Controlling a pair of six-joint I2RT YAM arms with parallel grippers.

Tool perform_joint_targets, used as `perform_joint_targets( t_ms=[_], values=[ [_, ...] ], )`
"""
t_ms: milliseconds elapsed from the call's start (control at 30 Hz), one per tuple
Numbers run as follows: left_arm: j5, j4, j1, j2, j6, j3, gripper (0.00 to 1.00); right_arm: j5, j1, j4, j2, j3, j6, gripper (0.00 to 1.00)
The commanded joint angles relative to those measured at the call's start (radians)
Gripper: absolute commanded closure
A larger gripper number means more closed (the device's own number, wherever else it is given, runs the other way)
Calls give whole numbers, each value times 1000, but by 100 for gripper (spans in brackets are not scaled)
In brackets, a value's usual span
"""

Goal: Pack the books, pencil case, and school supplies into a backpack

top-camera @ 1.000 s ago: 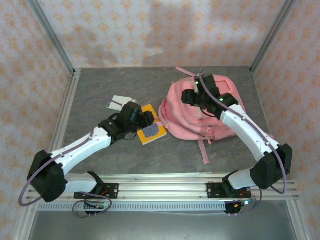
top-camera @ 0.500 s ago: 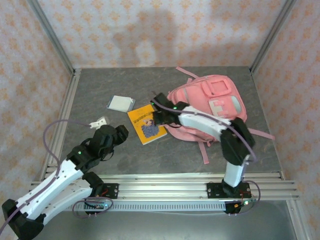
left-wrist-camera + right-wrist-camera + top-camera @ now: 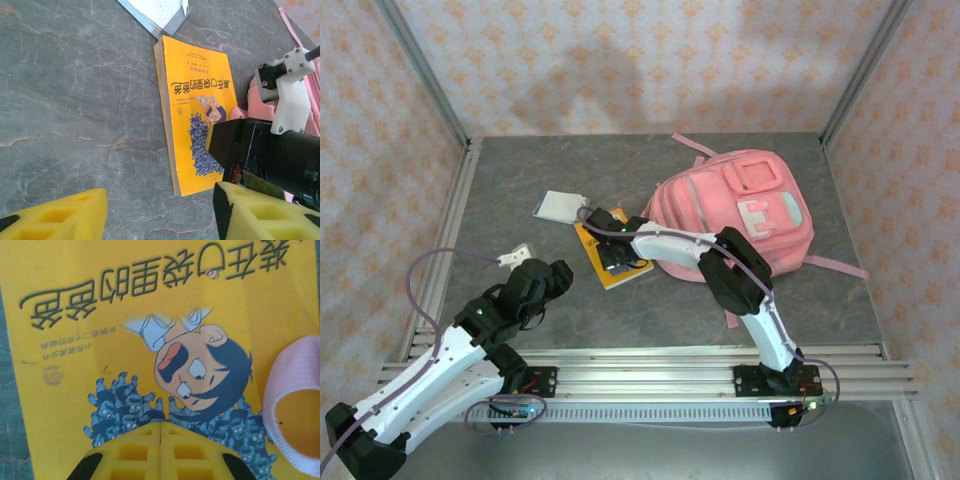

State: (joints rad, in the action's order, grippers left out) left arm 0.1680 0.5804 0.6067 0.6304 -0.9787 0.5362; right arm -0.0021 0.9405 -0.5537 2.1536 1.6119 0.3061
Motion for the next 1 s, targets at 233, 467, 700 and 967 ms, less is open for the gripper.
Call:
perform_joint_targets(
  t_ms=[233,467,700,967],
  values=[
    [23,30,-8,-15,-32,-27,42,-142,120,57,-111,-333,87,100],
    [5,-7,-10,5,-16,-61,42,-205,185,78,-194,-336,110,93],
    [-124,-159,-61,131,78,-82,44,-61,108,49,-317,-347,170,66],
    [-369,-342,-169,378,152,-101,51,-177,12,110,-334,-393,177,62]
  ],
)
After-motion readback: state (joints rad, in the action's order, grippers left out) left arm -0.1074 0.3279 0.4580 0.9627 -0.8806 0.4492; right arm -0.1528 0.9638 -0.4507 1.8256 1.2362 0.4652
